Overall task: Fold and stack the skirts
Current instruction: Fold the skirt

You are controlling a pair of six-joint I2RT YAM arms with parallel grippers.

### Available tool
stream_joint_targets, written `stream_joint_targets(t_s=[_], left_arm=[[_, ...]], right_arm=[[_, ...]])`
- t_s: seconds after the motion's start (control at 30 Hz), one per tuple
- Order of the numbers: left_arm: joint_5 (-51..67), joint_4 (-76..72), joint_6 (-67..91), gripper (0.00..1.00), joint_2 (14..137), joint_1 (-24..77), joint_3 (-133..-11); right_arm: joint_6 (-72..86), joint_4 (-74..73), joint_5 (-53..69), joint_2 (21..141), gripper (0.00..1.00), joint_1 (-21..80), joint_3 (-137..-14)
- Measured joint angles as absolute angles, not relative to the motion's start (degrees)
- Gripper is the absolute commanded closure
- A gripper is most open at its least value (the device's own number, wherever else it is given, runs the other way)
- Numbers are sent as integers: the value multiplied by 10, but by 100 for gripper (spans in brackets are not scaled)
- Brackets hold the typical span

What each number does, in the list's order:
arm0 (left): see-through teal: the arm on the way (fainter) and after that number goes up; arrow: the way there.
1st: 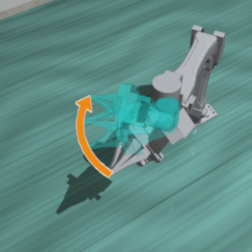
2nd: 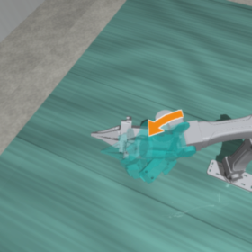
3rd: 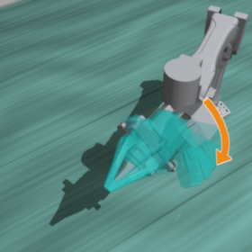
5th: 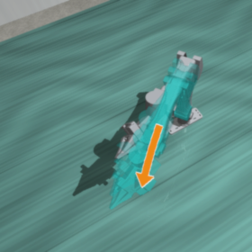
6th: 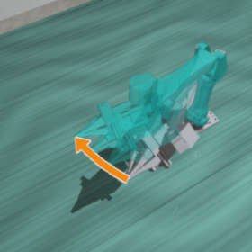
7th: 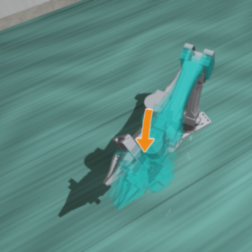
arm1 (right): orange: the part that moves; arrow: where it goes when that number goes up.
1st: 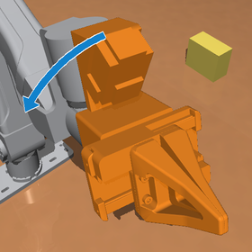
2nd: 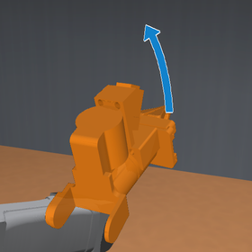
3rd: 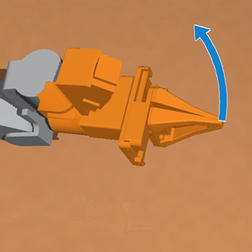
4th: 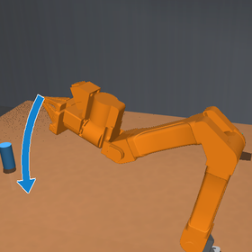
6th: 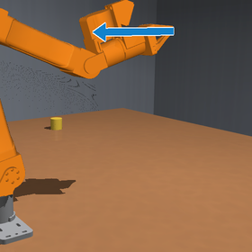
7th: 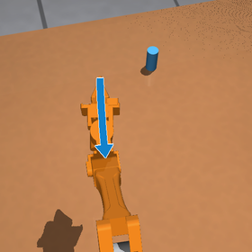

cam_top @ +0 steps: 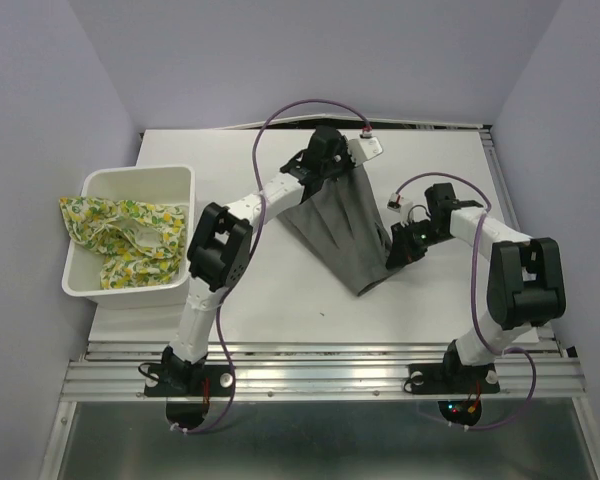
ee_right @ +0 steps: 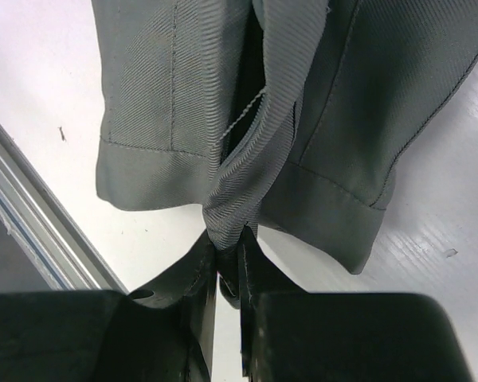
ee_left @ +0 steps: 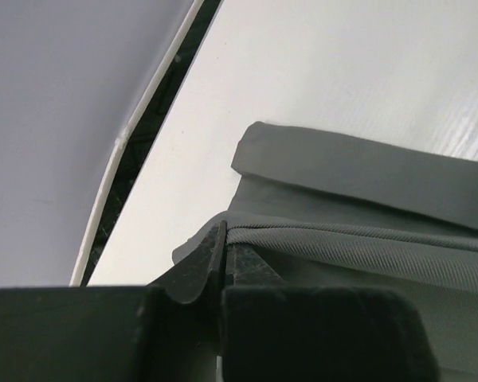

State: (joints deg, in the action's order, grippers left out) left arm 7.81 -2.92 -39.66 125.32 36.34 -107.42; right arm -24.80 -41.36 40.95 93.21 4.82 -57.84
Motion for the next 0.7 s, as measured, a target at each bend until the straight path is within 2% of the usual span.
stream_joint_targets(t_s=[0.03, 0.07, 0.1, 0.13, 0.17, 0.23, 0.27, 0.3, 0.37, 0.53, 0.7], left_arm=[[76, -43, -395, 77, 1269, 366, -1083], [73, -48, -393, 71, 1282, 368, -1092], [65, -58, -389, 56, 1309, 370, -1113], [60, -62, -386, 45, 1319, 370, -1124], [53, -75, -385, 40, 1345, 370, -1143], [31, -92, -375, 28, 1380, 368, -1173], [22, -94, -369, 24, 1391, 366, -1185], [9, -98, -363, 16, 1403, 364, -1200], [-9, -102, -356, 15, 1413, 362, -1217], [-35, -77, -314, 15, 1382, 353, -1233], [-23, -27, -251, 17, 1187, 343, -1088]], right_arm=[[-247, -414, 409, 936, 88, 48, -580], [-244, -414, 409, 943, 78, 48, -582], [-241, -414, 409, 946, 69, 48, -582], [-239, -418, 407, 949, 56, 48, -584], [-230, -420, 404, 952, 39, 48, -584], [-219, -430, 397, 954, 31, 46, -585], [-209, -438, 392, 953, 29, 45, -587], [-200, -447, 389, 953, 28, 44, -594], [-185, -453, 383, 950, 23, 41, -611], [-147, -457, 364, 917, 23, 20, -675], [-111, -440, 350, 919, 32, 4, -699]])
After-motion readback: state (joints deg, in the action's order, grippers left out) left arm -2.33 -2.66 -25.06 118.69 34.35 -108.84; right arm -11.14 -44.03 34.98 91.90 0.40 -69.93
